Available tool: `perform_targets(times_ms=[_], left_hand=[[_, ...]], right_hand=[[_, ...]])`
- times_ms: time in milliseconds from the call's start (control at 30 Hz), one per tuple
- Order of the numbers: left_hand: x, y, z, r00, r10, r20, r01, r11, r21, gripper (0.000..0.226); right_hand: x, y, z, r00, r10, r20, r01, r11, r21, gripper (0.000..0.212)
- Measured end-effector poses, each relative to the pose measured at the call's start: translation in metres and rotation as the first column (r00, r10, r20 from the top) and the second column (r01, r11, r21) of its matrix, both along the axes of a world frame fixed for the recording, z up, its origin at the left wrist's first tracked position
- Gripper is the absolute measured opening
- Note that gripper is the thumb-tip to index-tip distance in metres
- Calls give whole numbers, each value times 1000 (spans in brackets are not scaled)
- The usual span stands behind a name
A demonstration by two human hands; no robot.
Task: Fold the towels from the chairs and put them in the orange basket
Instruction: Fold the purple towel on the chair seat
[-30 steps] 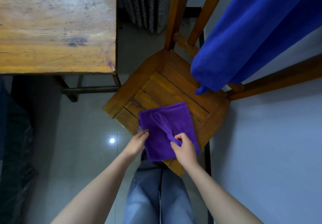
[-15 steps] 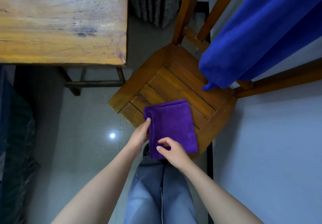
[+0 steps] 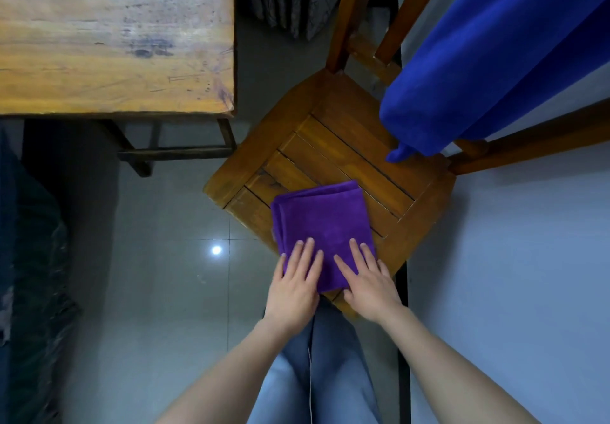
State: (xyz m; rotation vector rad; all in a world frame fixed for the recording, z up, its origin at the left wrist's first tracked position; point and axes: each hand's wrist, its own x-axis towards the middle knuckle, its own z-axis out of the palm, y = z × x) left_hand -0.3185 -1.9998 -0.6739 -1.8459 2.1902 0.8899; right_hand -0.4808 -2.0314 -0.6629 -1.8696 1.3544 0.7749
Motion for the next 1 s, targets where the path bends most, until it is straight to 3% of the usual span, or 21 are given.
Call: perform_targets(times_ms=[100,267,367,500,667,733,800,867,1000], left_hand=[[-3,2,-2,984,-140,107,110,964,241,82],[-10,-19,5,985,-112,132,94,986,137,58],[-5,-52,0,986,-6,165,4,1000,10,64],[14,-72,-19,972,-24,234,-13,987,159,80],[19,-74,-27,961,-85,262,24,974,226,85],[20,-73,-27,966,-57,251,23,990,138,84],[20,-63,-23,977,-60,206,79,994,-82,78],[21,-43,-20,982,-126,137,151,971,-187,73],[12,8,-29,954,-272,129,288,948,-133,79]], right_hand=[[2,-7,4,998,61,-34,-61,998,-1,64],[10,-32,7,998,24,59,1,923,-385,62],[13,-57,-8,997,78,23,-66,940,-335,68],[6,-76,-27,993,120,-11,-120,965,-232,73],[-5,-90,-27,974,224,-22,-225,968,-111,76],[-7,-89,-24,975,223,8,-219,961,-168,75],[-13,-74,-19,969,236,68,-197,912,-360,75],[-25,-49,-14,956,280,88,-211,864,-458,78],[-47,-1,-23,908,406,101,-334,849,-408,89]])
